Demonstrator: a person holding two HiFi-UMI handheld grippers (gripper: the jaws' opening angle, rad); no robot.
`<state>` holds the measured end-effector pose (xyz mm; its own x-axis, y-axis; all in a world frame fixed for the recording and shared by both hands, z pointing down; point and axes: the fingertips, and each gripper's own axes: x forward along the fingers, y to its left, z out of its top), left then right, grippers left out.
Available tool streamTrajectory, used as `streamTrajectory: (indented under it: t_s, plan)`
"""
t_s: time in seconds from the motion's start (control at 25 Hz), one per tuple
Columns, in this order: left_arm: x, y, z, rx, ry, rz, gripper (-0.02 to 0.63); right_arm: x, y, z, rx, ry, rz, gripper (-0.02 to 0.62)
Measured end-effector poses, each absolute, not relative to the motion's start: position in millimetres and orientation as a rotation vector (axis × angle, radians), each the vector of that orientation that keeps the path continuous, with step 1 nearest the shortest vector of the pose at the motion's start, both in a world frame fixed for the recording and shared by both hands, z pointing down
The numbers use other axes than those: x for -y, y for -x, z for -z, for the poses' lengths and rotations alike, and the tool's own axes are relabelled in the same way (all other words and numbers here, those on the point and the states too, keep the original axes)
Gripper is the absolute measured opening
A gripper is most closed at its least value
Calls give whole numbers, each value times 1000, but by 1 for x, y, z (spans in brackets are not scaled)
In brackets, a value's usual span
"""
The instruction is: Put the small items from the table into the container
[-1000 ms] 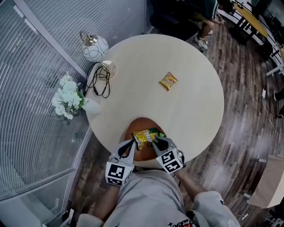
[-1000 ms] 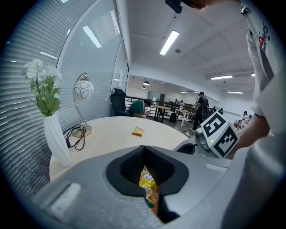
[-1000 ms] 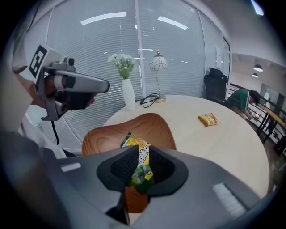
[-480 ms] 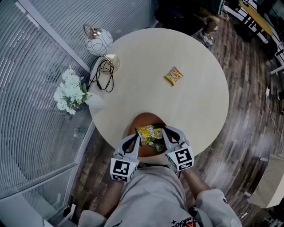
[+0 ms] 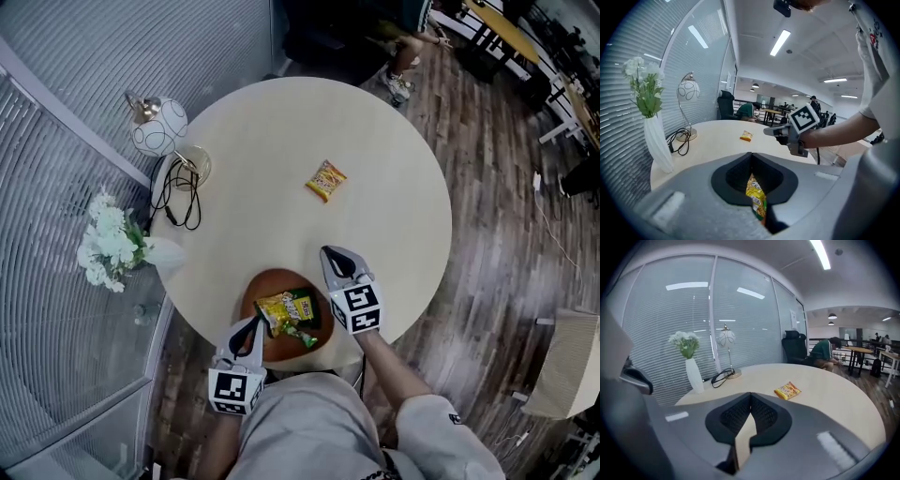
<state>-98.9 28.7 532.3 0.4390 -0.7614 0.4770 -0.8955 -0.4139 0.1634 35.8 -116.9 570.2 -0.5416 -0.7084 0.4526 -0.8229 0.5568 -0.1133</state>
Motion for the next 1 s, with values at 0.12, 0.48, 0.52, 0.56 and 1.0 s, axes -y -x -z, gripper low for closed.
streamTrajectory:
  t_s: [0.12,0.48,0.52,0.56,1.0]
  plan:
    - [-29,97,-536,1382,-2304,-484,-12,143,-42,-607,2279,-1216,-543,3]
    - [-28,107,-543,1379,-2266,-508,-12,243,-47,-649,2167,-1258,-516,113]
    - [-28,108,-543,1380,-2261,-510,-12,256,-49,-649,2161,-1295,-497,141]
    - [-28,110,-544,1383,-2253,-513,-12,269,-50,-649,2152,-1328,-485,155]
    - [-39,112,-551,1378,-2199,-518,-12,337,-62,-692,1974,-1406,-566,166]
